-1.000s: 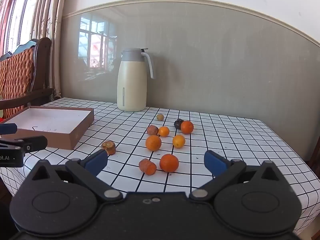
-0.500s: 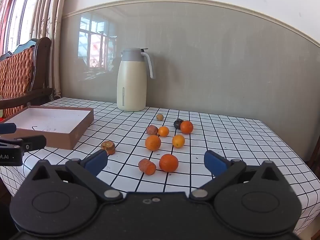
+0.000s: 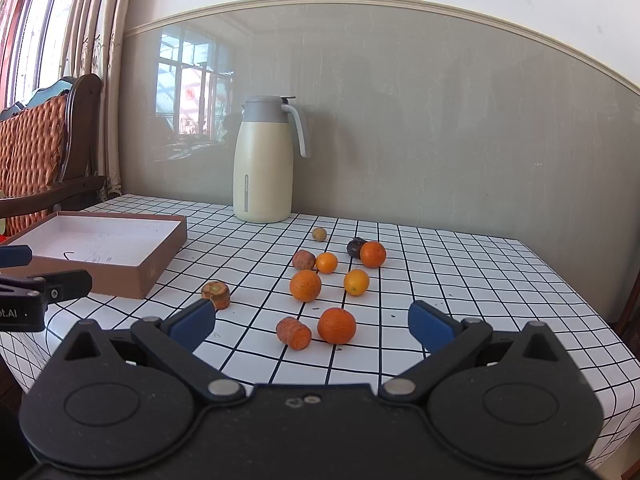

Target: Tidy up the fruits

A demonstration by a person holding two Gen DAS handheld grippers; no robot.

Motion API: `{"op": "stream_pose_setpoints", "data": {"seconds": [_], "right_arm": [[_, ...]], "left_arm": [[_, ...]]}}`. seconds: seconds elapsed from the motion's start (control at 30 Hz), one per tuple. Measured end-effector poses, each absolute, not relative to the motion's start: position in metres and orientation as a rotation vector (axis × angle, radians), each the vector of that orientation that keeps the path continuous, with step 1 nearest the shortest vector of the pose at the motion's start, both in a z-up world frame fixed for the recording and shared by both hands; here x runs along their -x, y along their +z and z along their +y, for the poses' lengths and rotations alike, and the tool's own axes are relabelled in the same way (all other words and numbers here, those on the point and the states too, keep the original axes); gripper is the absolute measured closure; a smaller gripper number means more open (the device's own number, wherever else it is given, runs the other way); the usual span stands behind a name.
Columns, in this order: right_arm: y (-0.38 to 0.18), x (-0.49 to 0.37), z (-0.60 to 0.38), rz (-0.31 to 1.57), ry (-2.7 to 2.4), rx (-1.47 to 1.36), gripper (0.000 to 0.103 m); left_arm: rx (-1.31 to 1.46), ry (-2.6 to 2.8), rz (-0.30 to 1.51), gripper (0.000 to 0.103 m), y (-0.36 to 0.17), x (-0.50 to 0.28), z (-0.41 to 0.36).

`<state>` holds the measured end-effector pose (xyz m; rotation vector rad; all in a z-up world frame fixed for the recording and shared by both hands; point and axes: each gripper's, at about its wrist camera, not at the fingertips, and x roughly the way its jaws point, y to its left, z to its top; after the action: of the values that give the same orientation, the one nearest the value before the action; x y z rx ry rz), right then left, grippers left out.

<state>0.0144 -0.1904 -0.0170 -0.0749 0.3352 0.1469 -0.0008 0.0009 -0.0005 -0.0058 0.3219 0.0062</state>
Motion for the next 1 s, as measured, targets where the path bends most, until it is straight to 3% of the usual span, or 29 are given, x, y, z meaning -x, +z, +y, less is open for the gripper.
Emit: {"op": "stream_pose_setpoints", "data": {"seconds": [1.0], "right_arm": [[-0.0172, -0.0147, -0.1912, 0.336, 0.146, 0.076, 0.006]], "left_arm": [[-0.016, 0.005, 0.322, 0.0, -0.0001, 0.0003, -0.0017]]}}
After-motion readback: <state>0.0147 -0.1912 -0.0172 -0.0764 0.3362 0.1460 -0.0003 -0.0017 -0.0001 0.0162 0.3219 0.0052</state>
